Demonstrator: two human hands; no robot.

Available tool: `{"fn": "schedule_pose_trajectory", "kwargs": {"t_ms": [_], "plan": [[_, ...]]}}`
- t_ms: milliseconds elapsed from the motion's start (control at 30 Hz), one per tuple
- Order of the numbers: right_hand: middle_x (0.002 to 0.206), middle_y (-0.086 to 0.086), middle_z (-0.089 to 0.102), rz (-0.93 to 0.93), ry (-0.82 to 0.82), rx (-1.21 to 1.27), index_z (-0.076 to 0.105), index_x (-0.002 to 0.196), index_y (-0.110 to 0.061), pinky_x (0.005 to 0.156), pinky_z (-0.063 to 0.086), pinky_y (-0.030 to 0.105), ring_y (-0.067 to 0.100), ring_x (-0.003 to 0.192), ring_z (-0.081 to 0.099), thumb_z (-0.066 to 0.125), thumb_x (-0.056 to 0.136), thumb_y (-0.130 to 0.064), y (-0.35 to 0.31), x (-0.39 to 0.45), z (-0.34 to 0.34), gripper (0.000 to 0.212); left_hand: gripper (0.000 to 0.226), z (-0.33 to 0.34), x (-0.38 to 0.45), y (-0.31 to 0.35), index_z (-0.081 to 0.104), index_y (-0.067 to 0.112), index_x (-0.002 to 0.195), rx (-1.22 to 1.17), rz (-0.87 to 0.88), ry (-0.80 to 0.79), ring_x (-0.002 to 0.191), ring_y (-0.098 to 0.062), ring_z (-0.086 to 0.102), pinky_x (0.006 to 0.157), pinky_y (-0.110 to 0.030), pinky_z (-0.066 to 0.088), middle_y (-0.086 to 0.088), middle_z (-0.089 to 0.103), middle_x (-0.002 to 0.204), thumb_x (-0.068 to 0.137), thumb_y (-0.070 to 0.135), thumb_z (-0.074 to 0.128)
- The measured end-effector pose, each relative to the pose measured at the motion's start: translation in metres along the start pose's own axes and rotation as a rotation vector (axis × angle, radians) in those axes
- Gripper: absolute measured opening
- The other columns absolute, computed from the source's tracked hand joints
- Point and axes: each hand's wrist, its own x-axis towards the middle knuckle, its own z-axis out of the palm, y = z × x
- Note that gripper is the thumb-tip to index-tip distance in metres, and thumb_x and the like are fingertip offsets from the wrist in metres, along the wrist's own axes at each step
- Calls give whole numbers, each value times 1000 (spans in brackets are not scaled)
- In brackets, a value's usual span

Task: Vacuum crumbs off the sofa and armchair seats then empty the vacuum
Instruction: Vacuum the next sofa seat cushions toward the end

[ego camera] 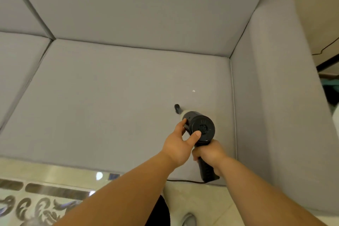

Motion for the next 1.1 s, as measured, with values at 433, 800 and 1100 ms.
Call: {"fn": "schedule_pose_trajectory", "kwargs": {"t_ms": [433, 800, 1100], "plan": [[79, 11, 64, -109, 13, -37, 64, 87, -11, 63, 47, 34, 30, 75, 59, 70, 62, 2, -1, -21, 4, 29, 67, -4, -20, -3, 29, 36, 145, -31, 47, 87, 124, -21, 52, 107, -41, 40, 3, 45, 144, 87, 48, 60], [79, 3, 64, -87, 24, -74, 60, 83, -22, 59, 44, 28, 21, 74, 58, 71, 64, 0, -14, 2, 38, 30, 68, -36, 0, -14, 28, 33, 146, 14, -8, 81, 122, -24, 54, 105, -42, 41, 2, 46, 144, 87, 46, 60], [82, 7, 65, -50, 126, -66, 63, 85, -18, 61, 46, 31, 26, 77, 59, 70, 62, 2, 12, -16, -5, 32, 66, 13, -9, -5, 26, 34, 147, -61, 8, -20, 124, -25, 52, 106, -43, 40, 2, 43, 145, 90, 44, 59]]}}
